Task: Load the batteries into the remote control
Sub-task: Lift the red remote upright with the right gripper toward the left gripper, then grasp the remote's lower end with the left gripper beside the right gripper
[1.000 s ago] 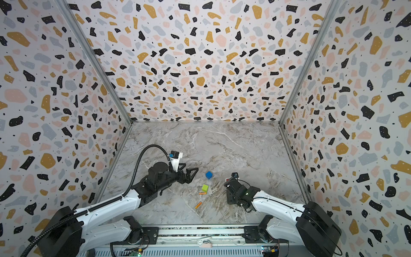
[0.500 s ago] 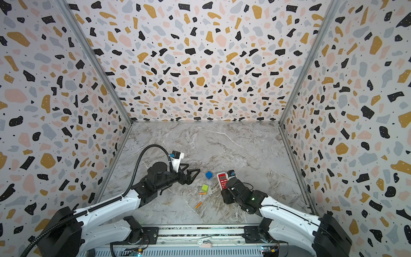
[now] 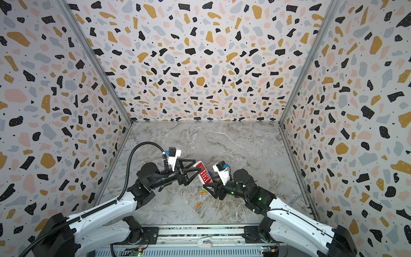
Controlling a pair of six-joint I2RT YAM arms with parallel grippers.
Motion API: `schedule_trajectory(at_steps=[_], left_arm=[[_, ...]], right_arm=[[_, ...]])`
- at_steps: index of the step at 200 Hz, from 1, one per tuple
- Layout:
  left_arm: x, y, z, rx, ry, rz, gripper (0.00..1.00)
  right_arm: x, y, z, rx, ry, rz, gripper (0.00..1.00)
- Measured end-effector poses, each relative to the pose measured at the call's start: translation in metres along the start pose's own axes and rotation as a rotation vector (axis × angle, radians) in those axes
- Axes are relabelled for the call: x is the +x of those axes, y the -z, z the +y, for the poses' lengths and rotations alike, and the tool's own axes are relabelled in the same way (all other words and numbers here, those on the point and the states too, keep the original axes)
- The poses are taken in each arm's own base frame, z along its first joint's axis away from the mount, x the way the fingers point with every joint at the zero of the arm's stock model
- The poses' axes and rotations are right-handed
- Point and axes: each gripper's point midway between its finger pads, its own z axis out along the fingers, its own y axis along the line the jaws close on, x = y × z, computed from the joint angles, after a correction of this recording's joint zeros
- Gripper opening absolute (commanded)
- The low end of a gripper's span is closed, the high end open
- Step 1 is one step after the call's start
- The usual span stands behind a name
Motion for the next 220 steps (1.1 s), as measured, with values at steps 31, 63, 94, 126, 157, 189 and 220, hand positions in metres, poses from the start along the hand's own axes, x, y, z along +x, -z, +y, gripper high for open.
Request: schedule_trajectory(at_steps=[31, 63, 94, 126, 157, 189, 220], left_arm=[[-0.012, 0.004, -0.015, 0.052, -0.025, -0.037, 1.00], [-0.012, 0.004, -0.021, 0.077, -0.020, -0.037, 0.98], [-0.008, 0.002, -0.026, 0.108, -0.018, -0.022, 0.93], [-0.005, 0.001, -0.033, 0.143, -0.021, -0.006, 0.88], [-0.005, 0.002, -0.045, 0.191, -0.036, -0.005, 0.80], [-0.005, 0.002, -0.052, 0.228, -0.043, -0.006, 0.76], [-0.004, 0.002, -0.058, 0.255, -0.046, -0.001, 0.76]], right_arm=[[-0.011, 0.004, 0.010, -0.071, 0.019, -0.034, 0.04], [-0.018, 0.006, 0.020, -0.137, 0.035, -0.055, 0.04], [-0.021, 0.006, 0.028, -0.190, 0.048, -0.060, 0.04], [-0.023, 0.005, 0.033, -0.228, 0.058, -0.065, 0.04], [-0.031, 0.009, 0.037, -0.256, 0.069, -0.090, 0.04], [-0.035, 0.012, 0.042, -0.291, 0.082, -0.107, 0.04], [-0.038, 0.014, 0.049, -0.325, 0.096, -0.115, 0.04]])
